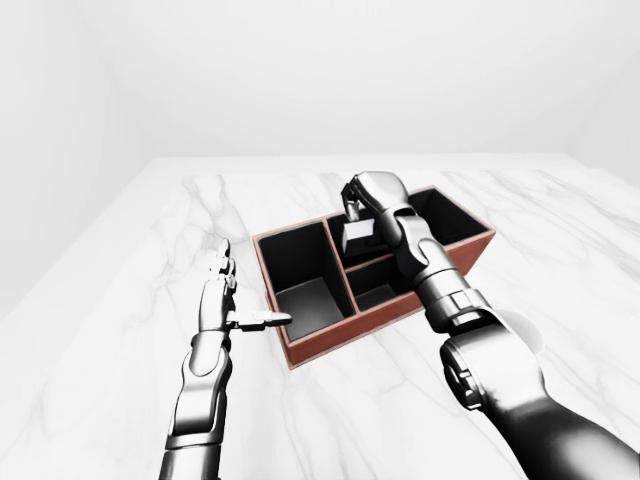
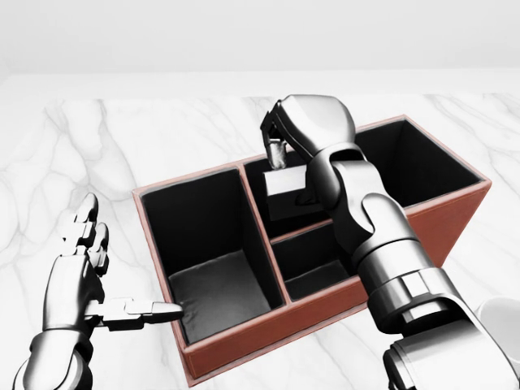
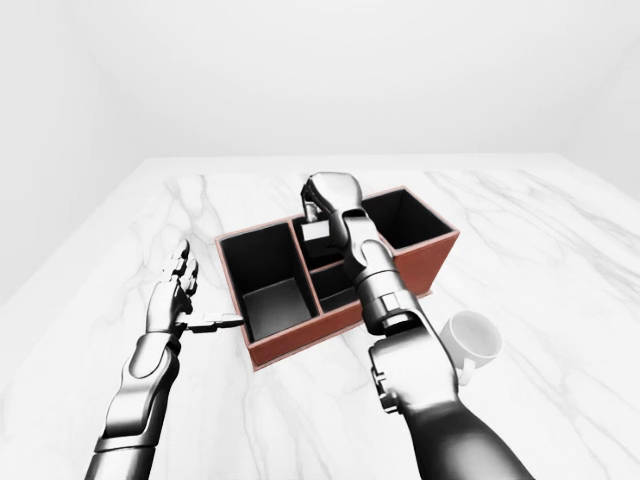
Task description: Pick up the book and place it in the front compartment of the caddy.
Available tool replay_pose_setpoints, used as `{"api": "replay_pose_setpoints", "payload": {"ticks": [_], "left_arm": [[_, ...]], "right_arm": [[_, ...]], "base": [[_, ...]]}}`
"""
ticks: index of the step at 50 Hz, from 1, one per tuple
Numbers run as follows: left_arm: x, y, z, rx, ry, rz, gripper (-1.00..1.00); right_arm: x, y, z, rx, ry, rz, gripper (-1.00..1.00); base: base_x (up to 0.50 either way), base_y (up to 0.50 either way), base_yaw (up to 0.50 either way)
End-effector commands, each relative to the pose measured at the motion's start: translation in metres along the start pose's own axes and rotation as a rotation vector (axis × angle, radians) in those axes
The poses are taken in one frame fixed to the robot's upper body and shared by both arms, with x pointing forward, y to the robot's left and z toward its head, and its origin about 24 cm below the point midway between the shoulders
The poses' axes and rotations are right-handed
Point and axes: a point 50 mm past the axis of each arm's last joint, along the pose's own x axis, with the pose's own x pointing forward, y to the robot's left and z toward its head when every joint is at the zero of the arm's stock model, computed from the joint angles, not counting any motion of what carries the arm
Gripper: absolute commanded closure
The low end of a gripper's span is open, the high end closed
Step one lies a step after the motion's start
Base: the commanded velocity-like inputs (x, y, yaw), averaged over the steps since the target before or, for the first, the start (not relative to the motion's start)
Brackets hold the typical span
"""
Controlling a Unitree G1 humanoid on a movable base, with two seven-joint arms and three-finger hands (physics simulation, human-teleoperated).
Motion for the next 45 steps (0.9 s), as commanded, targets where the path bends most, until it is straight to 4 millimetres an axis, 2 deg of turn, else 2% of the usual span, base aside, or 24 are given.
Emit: {"api": "replay_pose_setpoints", "payload": {"ticks": [1,45], "left_arm": [[0.0005,-0.0001,-0.0008,0.000,0.004,0.000,-1.00],[-0.0001,0.0002,0.0016,0.004,-0.007,0.001,-1.00]], "right_arm": [[0.0025,-0.0072,0.0033,-0.007,-0.009,-0.043,1.00],[0.0044,0.0000,0.0070,-0.028,-0.007,-0.045,1.00]], "base": [[0.00,0.00,0.00],[0.00,0.00,0.00]]}}
